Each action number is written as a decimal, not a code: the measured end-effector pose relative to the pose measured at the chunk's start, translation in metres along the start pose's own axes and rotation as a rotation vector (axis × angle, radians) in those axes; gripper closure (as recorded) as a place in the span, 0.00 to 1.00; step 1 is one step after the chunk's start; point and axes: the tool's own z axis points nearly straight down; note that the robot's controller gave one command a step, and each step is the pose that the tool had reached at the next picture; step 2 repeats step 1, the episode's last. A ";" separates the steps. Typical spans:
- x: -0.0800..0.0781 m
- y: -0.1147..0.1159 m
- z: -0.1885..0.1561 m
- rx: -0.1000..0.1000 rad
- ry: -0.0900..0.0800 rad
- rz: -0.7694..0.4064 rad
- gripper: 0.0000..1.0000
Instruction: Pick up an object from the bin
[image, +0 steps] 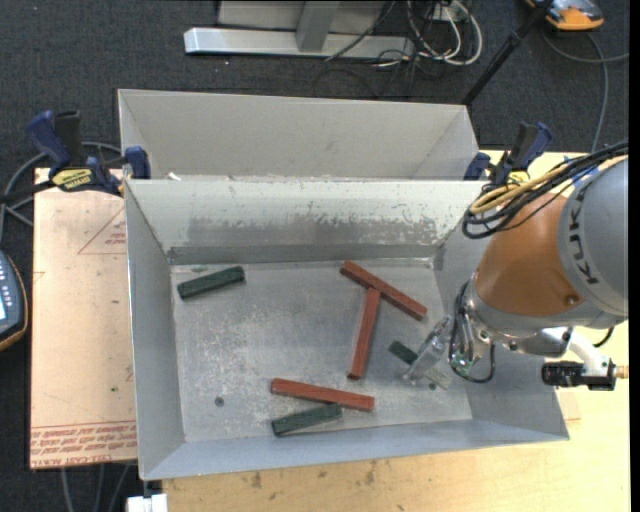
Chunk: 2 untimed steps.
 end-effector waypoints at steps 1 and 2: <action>-0.001 0.001 -0.047 -0.003 -0.004 -0.003 1.00; -0.001 0.001 -0.047 -0.003 -0.004 -0.003 1.00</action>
Offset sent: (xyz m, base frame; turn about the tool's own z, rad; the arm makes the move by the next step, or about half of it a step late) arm -0.0002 0.0000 0.0452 0.0000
